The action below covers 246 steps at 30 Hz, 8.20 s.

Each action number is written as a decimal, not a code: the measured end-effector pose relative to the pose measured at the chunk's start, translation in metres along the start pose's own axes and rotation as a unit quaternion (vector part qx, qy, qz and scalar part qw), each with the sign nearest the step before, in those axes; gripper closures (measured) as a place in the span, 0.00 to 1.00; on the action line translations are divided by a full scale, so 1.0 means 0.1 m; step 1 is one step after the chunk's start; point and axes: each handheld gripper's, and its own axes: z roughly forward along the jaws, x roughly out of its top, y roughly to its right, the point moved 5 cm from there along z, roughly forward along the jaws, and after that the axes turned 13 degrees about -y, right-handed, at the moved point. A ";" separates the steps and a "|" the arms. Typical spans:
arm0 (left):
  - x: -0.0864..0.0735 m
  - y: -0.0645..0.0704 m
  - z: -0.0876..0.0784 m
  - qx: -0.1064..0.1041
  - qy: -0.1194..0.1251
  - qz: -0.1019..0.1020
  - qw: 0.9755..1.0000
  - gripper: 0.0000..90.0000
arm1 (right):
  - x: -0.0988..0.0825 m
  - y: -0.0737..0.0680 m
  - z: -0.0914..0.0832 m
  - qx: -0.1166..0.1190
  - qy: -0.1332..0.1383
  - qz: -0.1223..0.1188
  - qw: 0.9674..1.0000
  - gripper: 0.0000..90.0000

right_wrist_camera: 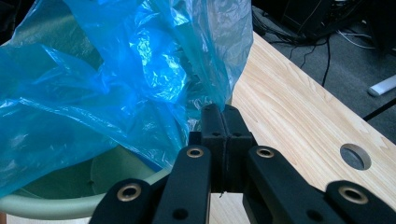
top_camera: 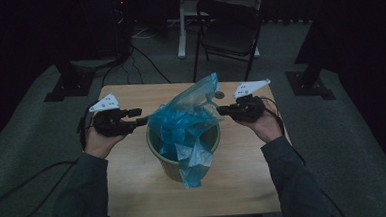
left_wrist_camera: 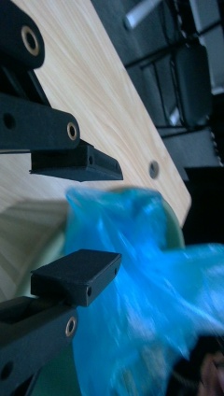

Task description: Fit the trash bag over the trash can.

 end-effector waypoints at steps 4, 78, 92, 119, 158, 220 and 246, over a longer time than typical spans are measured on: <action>0.07 0.10 0.01 -0.015 0.015 0.012 1.000 0.57 | 0.00 0.00 0.01 0.001 -0.002 0.001 1.000 1.00; 0.00 -0.25 0.19 0.060 0.008 -0.104 0.993 0.66 | -0.20 0.20 0.47 -0.044 -0.098 0.087 0.990 1.00; 0.38 -0.04 0.22 0.038 0.024 -0.045 0.998 0.66 | -0.17 0.18 0.44 -0.043 -0.094 0.082 0.991 1.00; 0.33 0.03 0.56 0.072 -0.054 0.000 0.996 0.65 | -0.04 0.20 0.06 -0.059 -0.010 0.082 0.995 0.83; 0.22 0.08 0.56 0.067 -0.053 0.003 0.996 0.65 | 0.36 0.33 0.53 -0.052 -0.038 0.130 0.989 1.00; 0.08 -0.39 0.78 0.094 -0.071 -0.078 0.990 0.95 | 0.19 0.15 0.52 -0.039 -0.072 0.082 0.993 1.00; -0.04 -0.35 0.67 0.074 -0.054 -0.078 0.993 0.81 | -0.04 -0.01 0.17 -0.009 -0.017 0.036 0.999 0.68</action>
